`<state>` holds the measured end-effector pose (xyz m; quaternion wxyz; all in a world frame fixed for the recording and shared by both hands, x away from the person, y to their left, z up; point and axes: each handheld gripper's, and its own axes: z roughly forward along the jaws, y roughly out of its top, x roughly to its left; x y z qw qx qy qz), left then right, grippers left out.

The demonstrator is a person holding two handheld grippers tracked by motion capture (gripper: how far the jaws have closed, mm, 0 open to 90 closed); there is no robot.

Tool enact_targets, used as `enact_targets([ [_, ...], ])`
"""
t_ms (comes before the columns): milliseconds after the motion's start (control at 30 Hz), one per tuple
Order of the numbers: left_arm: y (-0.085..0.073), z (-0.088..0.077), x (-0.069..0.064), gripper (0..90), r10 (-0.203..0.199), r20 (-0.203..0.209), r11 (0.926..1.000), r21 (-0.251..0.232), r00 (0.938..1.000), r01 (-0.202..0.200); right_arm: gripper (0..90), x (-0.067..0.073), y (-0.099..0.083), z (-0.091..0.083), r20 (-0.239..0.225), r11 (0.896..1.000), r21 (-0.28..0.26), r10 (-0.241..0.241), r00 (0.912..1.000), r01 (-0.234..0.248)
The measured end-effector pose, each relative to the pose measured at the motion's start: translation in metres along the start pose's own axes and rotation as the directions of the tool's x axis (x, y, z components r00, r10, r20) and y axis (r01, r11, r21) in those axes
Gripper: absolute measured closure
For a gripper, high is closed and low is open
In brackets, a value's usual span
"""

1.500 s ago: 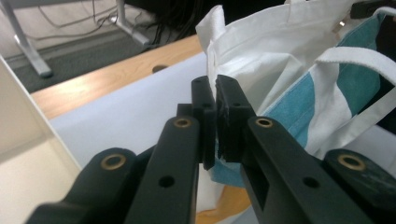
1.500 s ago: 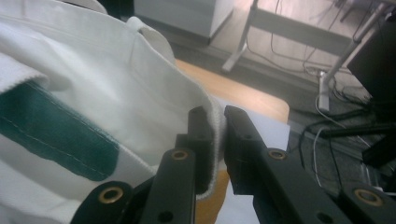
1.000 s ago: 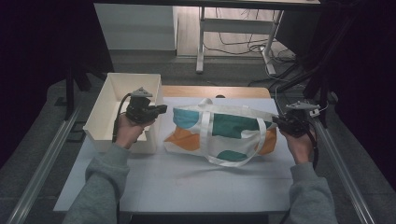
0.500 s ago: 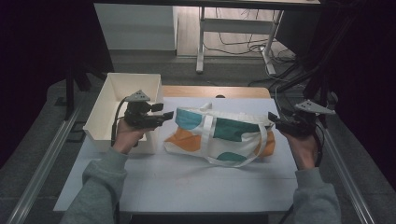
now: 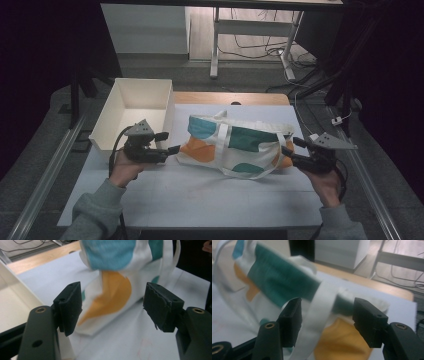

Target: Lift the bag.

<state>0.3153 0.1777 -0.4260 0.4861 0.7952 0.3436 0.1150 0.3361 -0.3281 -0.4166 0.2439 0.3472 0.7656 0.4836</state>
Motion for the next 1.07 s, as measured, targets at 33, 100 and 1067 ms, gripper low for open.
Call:
enact_targets([
  [33, -0.005, -0.001, -0.001, 31.4, -0.005, -0.002, 1.0000, 0.003, 1.0000, 0.005, 41.3, 0.003, -0.004, 0.001, -0.006, 1.000, 0.006, -0.011, 0.9999, 0.011],
  [100, -0.014, -0.002, -0.002, 31.2, -0.015, -0.005, 0.9998, 0.011, 0.9999, 0.015, 41.4, 0.009, -0.013, 0.003, -0.009, 0.999, 0.022, -0.035, 0.9994, 0.035],
  [1067, -0.053, 0.014, 0.000, 24.5, -0.049, -0.063, 0.9917, 0.116, 0.9968, 0.056, 41.4, 0.024, -0.052, 0.018, -0.025, 0.989, 0.115, -0.086, 0.9960, 0.088],
])
